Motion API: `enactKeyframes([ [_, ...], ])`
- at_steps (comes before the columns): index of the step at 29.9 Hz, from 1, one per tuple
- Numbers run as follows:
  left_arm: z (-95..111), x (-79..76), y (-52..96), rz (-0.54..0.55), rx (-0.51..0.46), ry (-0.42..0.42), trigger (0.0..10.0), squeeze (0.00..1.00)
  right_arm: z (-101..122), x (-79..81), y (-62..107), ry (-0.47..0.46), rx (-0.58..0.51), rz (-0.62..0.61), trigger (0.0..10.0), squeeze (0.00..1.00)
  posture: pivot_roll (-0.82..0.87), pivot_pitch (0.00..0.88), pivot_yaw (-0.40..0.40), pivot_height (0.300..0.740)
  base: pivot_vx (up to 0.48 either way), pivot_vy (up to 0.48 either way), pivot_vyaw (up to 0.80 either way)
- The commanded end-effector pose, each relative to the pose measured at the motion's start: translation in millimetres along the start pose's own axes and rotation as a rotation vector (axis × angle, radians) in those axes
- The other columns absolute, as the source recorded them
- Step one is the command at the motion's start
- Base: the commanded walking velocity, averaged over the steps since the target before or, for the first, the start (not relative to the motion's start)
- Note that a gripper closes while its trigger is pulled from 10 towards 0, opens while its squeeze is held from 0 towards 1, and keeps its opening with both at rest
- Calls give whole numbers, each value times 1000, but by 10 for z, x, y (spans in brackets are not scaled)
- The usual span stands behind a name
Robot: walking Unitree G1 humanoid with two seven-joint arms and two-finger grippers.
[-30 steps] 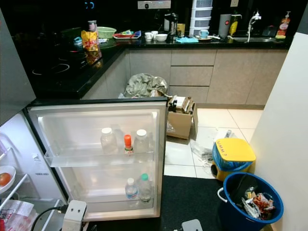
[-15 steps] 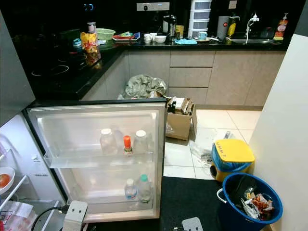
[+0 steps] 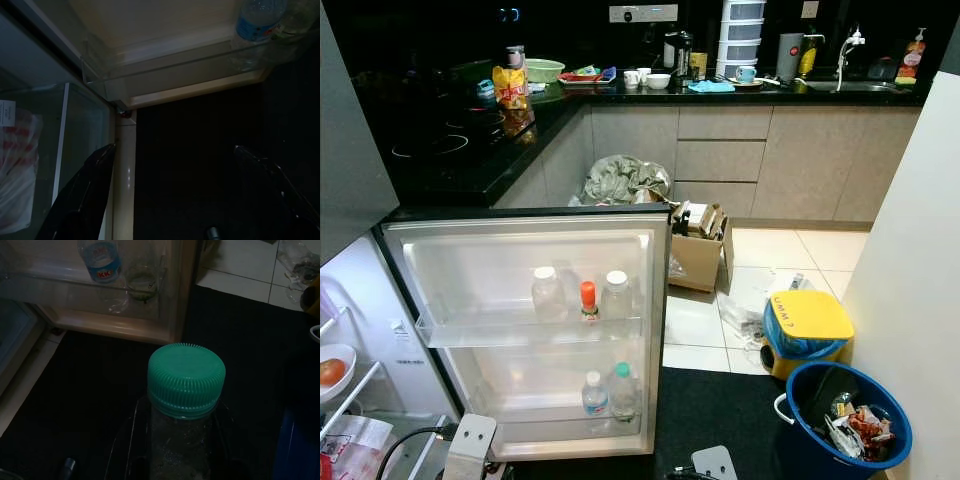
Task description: Restocking fridge
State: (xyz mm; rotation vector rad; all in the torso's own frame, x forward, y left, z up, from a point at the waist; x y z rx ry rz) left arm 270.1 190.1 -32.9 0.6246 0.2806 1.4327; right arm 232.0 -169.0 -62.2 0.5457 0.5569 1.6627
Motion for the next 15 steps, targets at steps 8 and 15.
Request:
enactKeyframes([
  [8, -82, 54, 28, -3, 28, -24, 10000, 0, -62, 24, 11, -9, 21, -4, 10000, 0, -18, 55, 48, 740, 0, 0, 0],
  [15, -67, 53, 25, -7, 20, -26, 10000, 0, -65, 36, 11, -9, 18, -2, 10000, 0, -19, 54, 49, 740, 0, 0, 0],
])
Point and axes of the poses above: a point about 5 cm out from each wrist's last joint towards the gripper, its own y axis pointing back from the gripper into the wrist, its own z axis along the axis of the wrist's last joint, x = y × z, the point moved 1 cm from there along -y, pointing out of the wrist towards the gripper, and after that the axes turned 2 degrees about -y, right-handed, at the moved point
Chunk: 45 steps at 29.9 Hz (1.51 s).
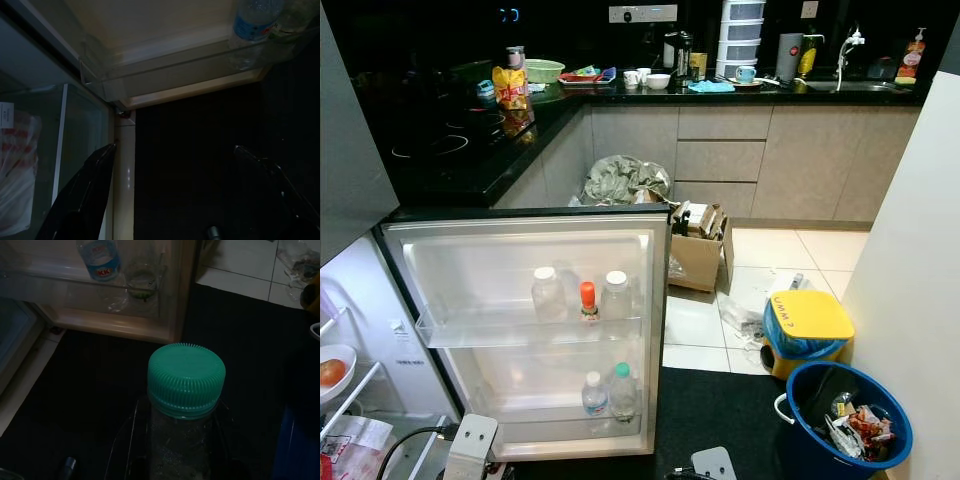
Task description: Restocking fridge
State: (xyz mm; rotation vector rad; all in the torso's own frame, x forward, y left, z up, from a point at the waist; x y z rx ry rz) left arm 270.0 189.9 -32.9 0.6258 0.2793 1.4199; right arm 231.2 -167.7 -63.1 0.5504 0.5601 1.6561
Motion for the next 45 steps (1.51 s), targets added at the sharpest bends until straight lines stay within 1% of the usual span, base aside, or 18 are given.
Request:
enactKeyframes([
  [1, -63, 53, 24, 4, 19, -20, 10000, 0, -48, 23, 12, -4, 9, 5, 10000, 0, -17, 55, 47, 740, 0, 0, 0],
  [4, -53, 44, 21, 2, 15, -17, 10000, 0, -38, 12, 12, -5, 5, 5, 10000, 0, -16, 55, 42, 740, 0, 0, 0],
  [8, -27, 23, 18, 7, -8, 21, 10000, 0, -48, -8, 20, -17, 6, 3, 10000, 0, -6, 38, 31, 740, 0, 0, 0],
  [10, -30, 13, 23, 4, -15, 24, 10000, 0, -92, 17, 32, -16, 15, 10, 10000, 0, -10, 38, 24, 740, 0, 0, 0],
  [16, -79, -5, 40, -4, -3, 9, 10000, 0, -139, 62, 42, -8, 25, 20, 10000, 0, -22, 34, 33, 740, 0, 0, 0],
  [17, -95, -6, 49, -7, -3, 0, 10000, 0, -137, 59, 44, -16, 18, 11, 10000, 0, -34, 33, 55, 740, 0, 0, 0],
  [19, -95, -6, 49, -7, -3, 0, 10000, 0, -137, 59, 44, -16, 18, 11, 10000, 0, -34, 33, 55, 740, 0, 0, 0],
  [21, -88, -24, 50, -10, -13, -1, 10000, 0, -152, 13, 63, -26, 12, -4, 10000, 0, -33, 29, 54, 740, 0, 0, 0],
  [23, -94, -46, 48, -10, -8, 5, 10000, 0, -176, -31, 86, -15, 15, 0, 10000, 0, -33, 22, 55, 740, 0, 0, 0],
  [28, -109, -50, 52, -7, -4, 10, 10000, 0, -184, -59, 96, -11, 17, -3, 10000, 0, -40, 21, 54, 740, 0, 0, 0],
  [32, -164, -50, 73, 11, 6, 40, 10000, 0, -145, -76, 84, -5, 11, -1, 10000, 0, -42, 24, 37, 740, 0, 0, 0],
  [36, -169, -58, 77, 10, 5, 44, 10000, 0, -123, -65, 74, 0, 6, 6, 10000, 0, -41, 23, 34, 740, 0, 0, 0],
  [41, -208, -55, 82, 11, 32, 39, 10000, 0, -67, -42, 51, 2, -10, 17, 10000, 0, -40, 23, 28, 740, 0, 0, 0],
  [43, -204, -42, 83, 17, 26, 45, 10000, 0, -52, -38, 44, 4, -12, 21, 10000, 0, -41, 24, 29, 740, 0, 0, 0],
  [45, -188, -41, 81, 11, 16, 32, 10000, 0, -39, -36, 40, 7, -15, 24, 10000, 0, -39, 24, 29, 740, 0, 0, 0],
])
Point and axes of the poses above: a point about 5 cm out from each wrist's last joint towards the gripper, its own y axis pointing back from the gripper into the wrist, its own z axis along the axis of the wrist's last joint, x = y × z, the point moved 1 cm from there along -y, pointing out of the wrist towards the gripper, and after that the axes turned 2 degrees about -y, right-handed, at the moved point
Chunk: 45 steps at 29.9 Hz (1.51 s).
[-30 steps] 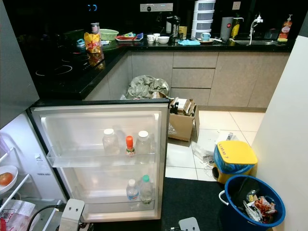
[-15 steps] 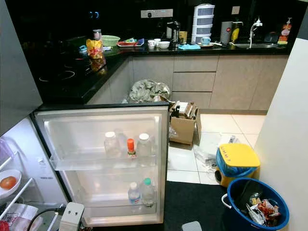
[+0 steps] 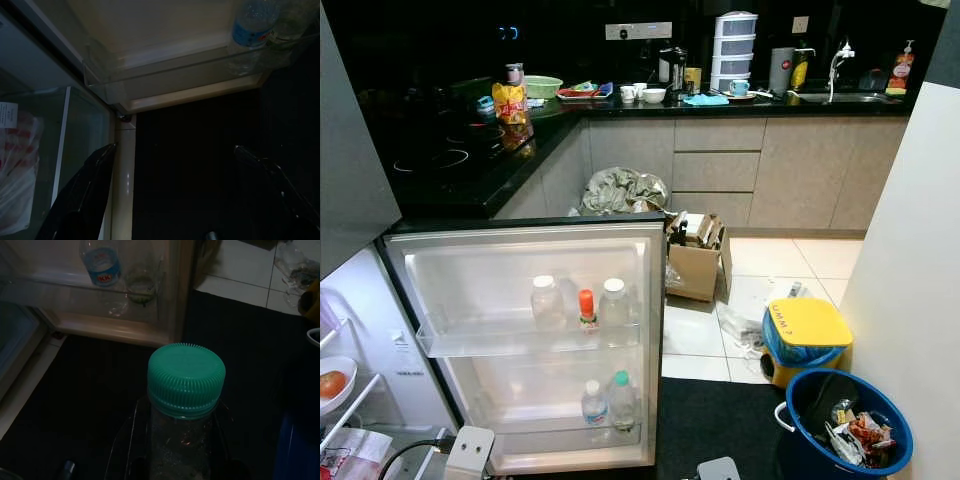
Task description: Restocking fridge
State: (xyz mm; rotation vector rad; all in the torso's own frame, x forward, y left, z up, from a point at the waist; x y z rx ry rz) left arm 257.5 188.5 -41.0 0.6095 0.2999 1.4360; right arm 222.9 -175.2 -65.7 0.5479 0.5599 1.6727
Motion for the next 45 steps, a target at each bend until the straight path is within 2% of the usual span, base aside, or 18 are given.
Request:
enactKeyframes([
  [1, -58, 8, 22, 5, 15, 5, 10000, 0, 38, 27, -17, 0, -12, 9, 10000, 0, -39, 24, 29, 740, 0, 0, 0],
  [31, -1, -2, 13, 1, -19, 13, 10000, 0, 5, 40, -6, -2, -6, 18, 10000, 0, -39, 38, 33, 740, 360, 0, 0],
  [45, -23, 23, 50, 1, -54, 50, 10000, 0, -67, 17, 33, -10, 1, 16, 10000, 0, -39, 45, 33, 740, 0, 0, 0],
])
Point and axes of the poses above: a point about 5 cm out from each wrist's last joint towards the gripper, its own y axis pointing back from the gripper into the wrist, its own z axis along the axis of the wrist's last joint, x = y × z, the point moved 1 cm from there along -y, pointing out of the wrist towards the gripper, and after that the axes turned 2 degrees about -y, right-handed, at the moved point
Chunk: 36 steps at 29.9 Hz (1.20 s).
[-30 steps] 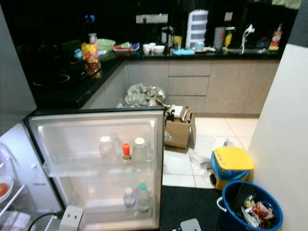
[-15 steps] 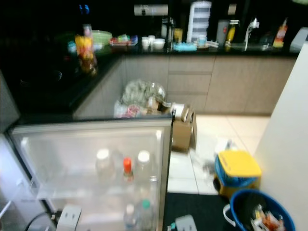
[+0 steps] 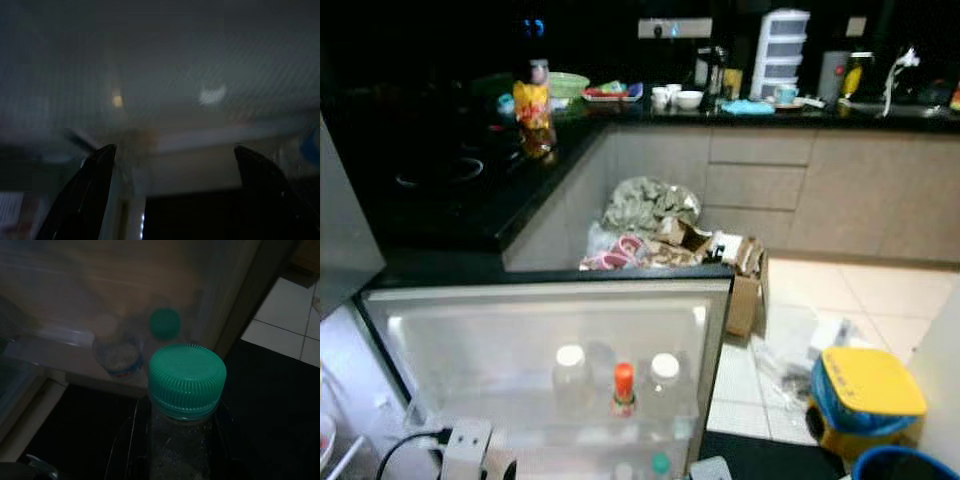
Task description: Restocking fridge
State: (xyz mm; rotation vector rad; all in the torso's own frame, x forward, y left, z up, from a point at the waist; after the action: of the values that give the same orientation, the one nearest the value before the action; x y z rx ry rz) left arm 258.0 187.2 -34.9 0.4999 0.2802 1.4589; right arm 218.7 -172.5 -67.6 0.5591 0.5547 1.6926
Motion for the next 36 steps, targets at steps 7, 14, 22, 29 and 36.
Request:
enactKeyframes([
  [7, -65, -17, 18, -21, 33, -25, 10000, 0, -42, -5, 19, -8, 6, -5, 10000, 0, -38, 46, 35, 740, 0, 0, 0],
  [14, -94, -27, 31, -34, 44, -16, 10000, 0, -53, 9, 21, -14, 6, -5, 10000, 0, -40, 49, 39, 740, 0, 38, 0],
  [22, -98, -12, 33, -34, 47, -16, 10000, 0, -65, 11, 25, -14, 9, -4, 10000, 0, -38, 51, 38, 740, 0, 446, 0],
  [29, -94, -20, 32, -42, 46, -7, 10000, 0, -79, 16, 30, -15, 10, -5, 10000, 0, -38, 54, 41, 740, 0, 343, 0],
  [36, -97, -61, 35, -79, 48, -57, 10000, 0, -122, 26, 49, -22, 14, -8, 10000, 0, -40, 62, 49, 740, 0, -62, 0],
])
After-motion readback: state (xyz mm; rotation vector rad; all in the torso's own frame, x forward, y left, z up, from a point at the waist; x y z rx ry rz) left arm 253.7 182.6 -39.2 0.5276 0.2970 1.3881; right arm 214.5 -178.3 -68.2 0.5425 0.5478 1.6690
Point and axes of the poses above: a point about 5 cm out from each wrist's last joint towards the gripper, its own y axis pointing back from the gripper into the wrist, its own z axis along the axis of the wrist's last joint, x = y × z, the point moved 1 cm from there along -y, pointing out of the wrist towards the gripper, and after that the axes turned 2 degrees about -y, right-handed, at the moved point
